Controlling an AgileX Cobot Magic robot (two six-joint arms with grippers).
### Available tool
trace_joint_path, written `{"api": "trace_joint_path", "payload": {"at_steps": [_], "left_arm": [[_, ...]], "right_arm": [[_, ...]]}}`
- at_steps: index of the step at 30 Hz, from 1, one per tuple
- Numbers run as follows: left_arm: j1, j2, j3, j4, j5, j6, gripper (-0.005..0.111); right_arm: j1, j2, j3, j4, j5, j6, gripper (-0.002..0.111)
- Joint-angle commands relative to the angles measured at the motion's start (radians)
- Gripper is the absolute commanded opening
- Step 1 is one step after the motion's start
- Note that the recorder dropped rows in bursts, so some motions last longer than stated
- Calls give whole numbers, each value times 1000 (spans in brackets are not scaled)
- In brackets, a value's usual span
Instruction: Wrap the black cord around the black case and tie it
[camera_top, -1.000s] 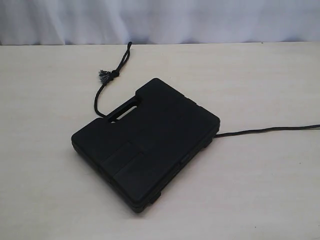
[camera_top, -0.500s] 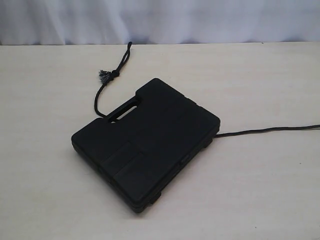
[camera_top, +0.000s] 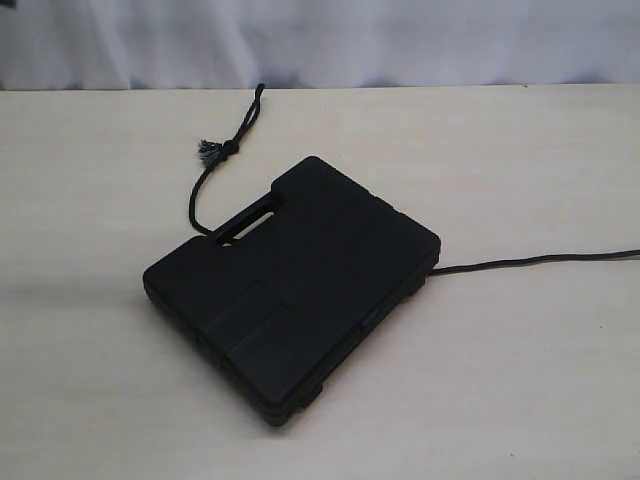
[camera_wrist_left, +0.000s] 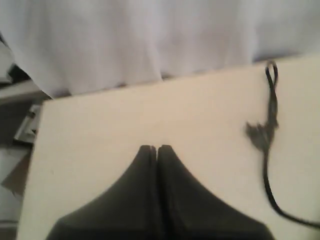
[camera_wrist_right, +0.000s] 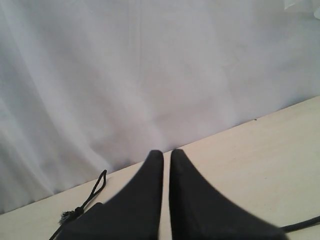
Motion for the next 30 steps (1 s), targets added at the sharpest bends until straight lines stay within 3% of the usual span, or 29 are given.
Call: {"api": "trace_joint_path", "payload": {"at_steps": [1,5,6,9,12,20,30], "left_arm": [[-110,264,-129,-402,206,477,0],[-188,377,-132,-404,164,551,8],[-223,425,-134,-404,130,552,18],[-262,485,-156,-406,104,550,34],[-295,546,-187,-406,131,530,42],[-323,722,-333,-413,320,517,43],[-323,809,-357,-464,217,546,43]], "right_arm": [[3,1,0,9,10,-7,5],[3,1,0,9,12,-7,5],[3,1,0,9,12,-7,5],[3,1,0,9,12,-7,5],[3,1,0,9,12,-7,5],[3,1,0,9,21,-7,5],[3,1,0,9,31,-7,5]]}}
